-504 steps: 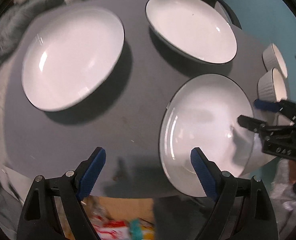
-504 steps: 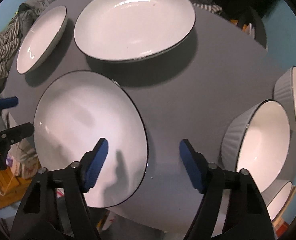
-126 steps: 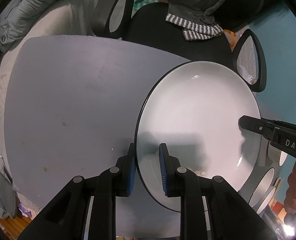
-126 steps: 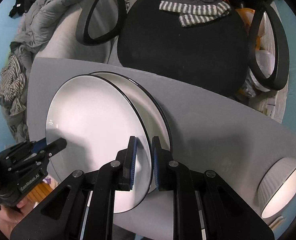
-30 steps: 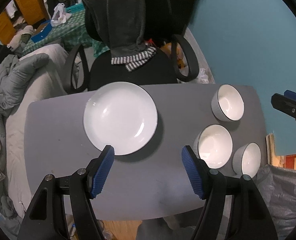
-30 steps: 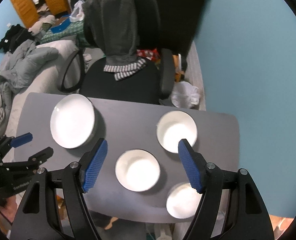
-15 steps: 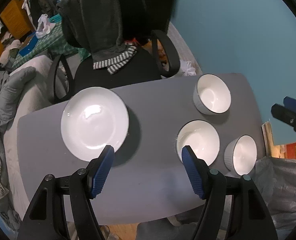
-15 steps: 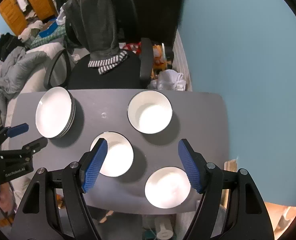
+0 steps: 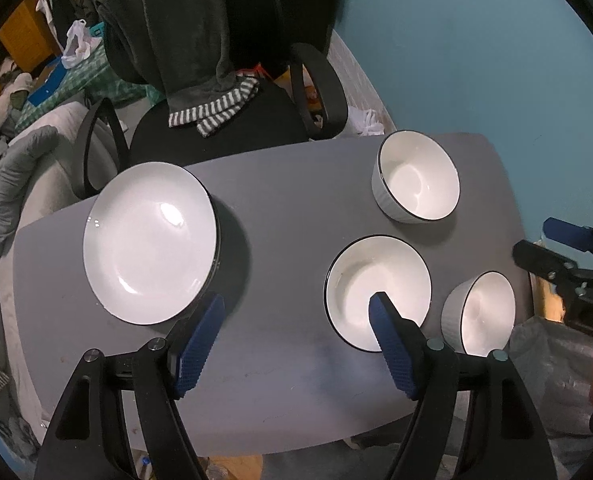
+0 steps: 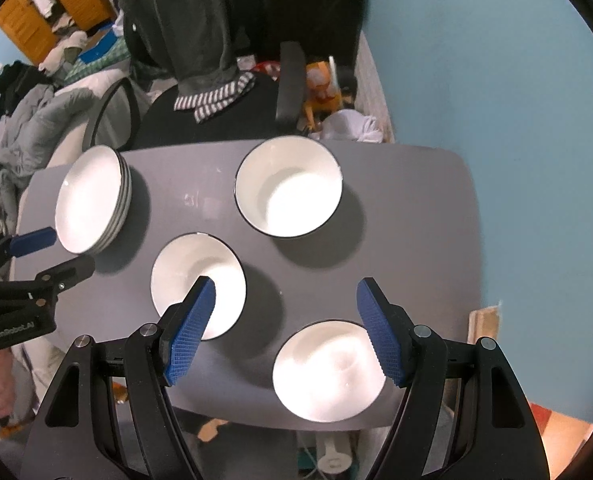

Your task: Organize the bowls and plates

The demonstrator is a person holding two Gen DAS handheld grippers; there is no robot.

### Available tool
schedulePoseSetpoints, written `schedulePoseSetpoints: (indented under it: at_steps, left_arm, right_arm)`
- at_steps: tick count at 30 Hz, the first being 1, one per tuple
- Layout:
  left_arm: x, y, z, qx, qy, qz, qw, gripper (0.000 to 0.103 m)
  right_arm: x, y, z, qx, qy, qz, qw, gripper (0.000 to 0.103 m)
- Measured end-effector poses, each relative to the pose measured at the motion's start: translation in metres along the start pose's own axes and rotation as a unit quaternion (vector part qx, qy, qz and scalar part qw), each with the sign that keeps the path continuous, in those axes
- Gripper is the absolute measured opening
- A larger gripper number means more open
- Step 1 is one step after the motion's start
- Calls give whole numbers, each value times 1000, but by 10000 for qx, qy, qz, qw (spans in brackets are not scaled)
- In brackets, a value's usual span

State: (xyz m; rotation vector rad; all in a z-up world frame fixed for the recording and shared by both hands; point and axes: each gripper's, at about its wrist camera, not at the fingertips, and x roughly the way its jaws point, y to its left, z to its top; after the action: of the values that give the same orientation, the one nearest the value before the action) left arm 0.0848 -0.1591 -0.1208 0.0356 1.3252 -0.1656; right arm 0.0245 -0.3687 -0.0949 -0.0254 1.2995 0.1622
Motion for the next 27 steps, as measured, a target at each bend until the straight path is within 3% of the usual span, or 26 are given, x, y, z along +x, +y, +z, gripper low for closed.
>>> schedulePoseSetpoints:
  at_steps: [9,14,27]
  left_arm:
    - [36,-10,-3,245,205,302,9990,76]
    - [50,-11,-7,115,357,163,9992,76]
    - [89,-14,-9,-100,588,-72,9982,76]
  right_arm:
    - [46,7,0,-137,356,271,9989,73]
    - [68,10,1,-130,577,446,9973,73]
    - [107,22,-1,-362,817,314,9955,73]
